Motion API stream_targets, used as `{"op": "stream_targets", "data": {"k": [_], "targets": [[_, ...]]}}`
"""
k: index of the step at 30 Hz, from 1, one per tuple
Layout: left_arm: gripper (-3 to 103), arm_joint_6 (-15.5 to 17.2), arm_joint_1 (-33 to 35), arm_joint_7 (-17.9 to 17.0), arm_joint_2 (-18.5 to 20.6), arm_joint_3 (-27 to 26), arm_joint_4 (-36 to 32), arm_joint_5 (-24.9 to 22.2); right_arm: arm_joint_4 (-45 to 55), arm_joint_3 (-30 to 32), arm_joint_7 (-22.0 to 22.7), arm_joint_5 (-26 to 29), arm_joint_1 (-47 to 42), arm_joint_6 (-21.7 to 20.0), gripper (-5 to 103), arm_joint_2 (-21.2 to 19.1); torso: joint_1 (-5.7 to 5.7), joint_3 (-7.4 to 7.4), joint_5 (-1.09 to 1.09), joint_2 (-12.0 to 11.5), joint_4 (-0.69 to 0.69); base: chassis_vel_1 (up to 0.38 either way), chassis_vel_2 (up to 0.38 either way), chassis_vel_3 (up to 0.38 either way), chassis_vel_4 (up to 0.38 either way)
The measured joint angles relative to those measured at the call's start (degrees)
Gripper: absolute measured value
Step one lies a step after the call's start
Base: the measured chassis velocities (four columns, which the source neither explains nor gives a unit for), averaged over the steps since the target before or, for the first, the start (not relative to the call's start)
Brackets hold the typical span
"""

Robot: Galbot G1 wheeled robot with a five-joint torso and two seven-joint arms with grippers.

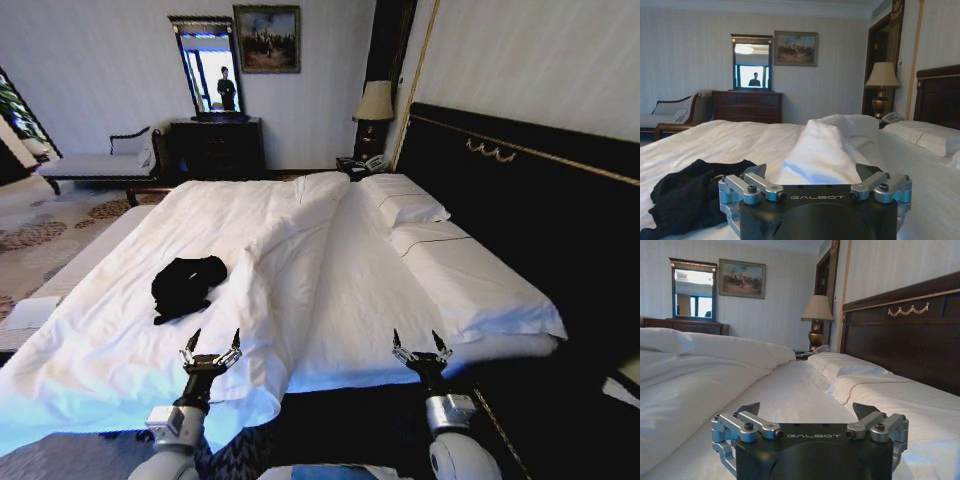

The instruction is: Fold the clothes on the bed.

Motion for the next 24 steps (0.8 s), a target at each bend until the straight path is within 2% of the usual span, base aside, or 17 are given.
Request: {"op": "stream_targets", "data": {"k": [24], "targets": [[100,-1.1,0.8,0.1,-0.6,-0.1,0.6,0.2,0.4,-0.3,0.8,0.6,-0.1,-0.9,100,0.1,0.00,0.00,0.00,0.0,0.00,0.039,0.123,-0.041,-0.119]]}}
